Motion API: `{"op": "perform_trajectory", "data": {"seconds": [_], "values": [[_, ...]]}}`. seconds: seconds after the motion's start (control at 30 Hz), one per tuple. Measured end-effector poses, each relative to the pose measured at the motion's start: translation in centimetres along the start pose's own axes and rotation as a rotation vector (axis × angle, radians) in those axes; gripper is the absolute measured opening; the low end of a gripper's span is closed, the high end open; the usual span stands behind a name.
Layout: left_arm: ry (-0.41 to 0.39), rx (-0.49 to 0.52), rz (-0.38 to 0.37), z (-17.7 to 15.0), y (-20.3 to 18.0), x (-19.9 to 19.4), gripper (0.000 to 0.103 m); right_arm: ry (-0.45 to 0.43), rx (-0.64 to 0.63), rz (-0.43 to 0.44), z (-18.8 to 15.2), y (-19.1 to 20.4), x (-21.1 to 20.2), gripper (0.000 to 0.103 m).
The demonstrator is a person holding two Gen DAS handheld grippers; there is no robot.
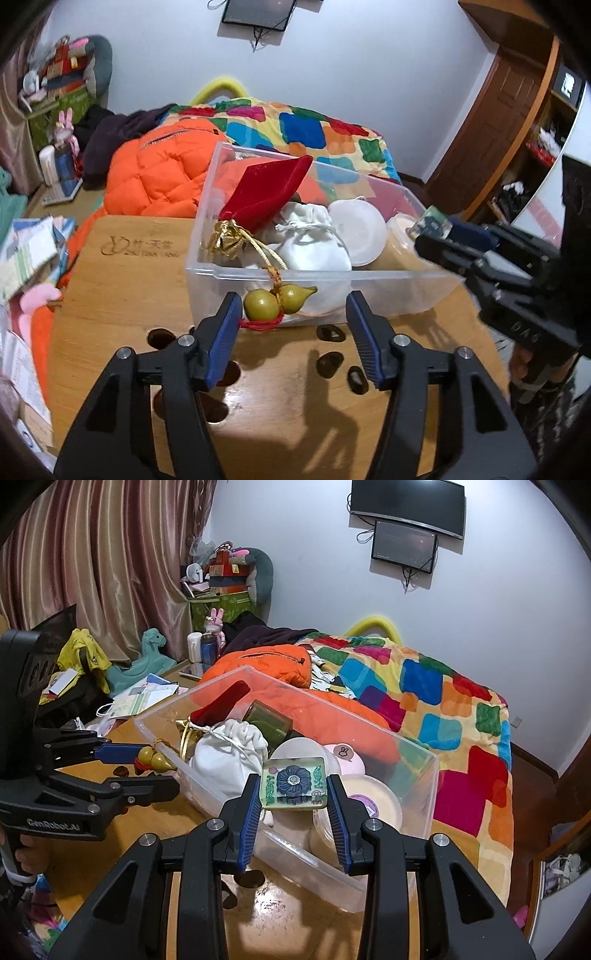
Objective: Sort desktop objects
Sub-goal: 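Lift the tile and carry it over the clear box with the right gripper, then lower the tile into the clear box and open the right gripper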
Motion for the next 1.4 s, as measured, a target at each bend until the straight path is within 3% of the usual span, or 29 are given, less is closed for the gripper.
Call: {"op": "perform_trajectory", "data": {"seconds": [0.07,0.1,0.17,0.5,0.8,0.97,1.27,1.33,1.4], "values": [[-0.001,-0.007,0.001,0.0,0.1,0.0,0.053,0.008,-0.003,0.002,0.0,0.0,0.3,0.032],[0.000,-0.008,0.006,-0.1,0.1,0.1,0.043,0.011,-0.002,0.003,0.0,0.0,0.5,0.032],[0.008,-0.016,0.001,-0.1,0.4,0.2,0.032,0.015,0.002,0.008,0.0,-0.1,0.7,0.032],[-0.021,0.015,-0.012,-0.3,0.0,-1.2,0.030,0.036,0.009,0.029,0.0,-0.2,1.9,0.032],[-0.045,0.027,-0.035,1.7,-0.3,-2.3,0.027,0.052,0.006,0.042,0.0,0.0,2.7,0.032],[-0.033,0.042,-0.012,2.8,-0.5,-1.4,0.020,0.057,0.016,0.057,0.0,-0.1,2.9,0.032],[-0.028,0.077,0.090,3.3,-1.0,0.3,0.020,0.050,0.004,0.036,0.1,0.2,2.8,0.032],[-0.035,0.097,0.116,3.2,-1.2,0.3,0.020,0.047,0.000,0.027,0.1,0.3,2.8,0.032],[-0.039,0.112,0.126,3.1,-1.6,0.2,0.028,0.040,-0.007,0.008,0.0,0.4,2.7,0.032]]}}
Point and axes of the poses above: each gripper's, at about its wrist camera, not at the fingertips, and x roughly the way its jaws point, y to its left, z to its top, the point moved 4 cm from there along x, roughly the way its jaws point, and after that the axes turned 6 degrees about y, right-handed, at the moved point
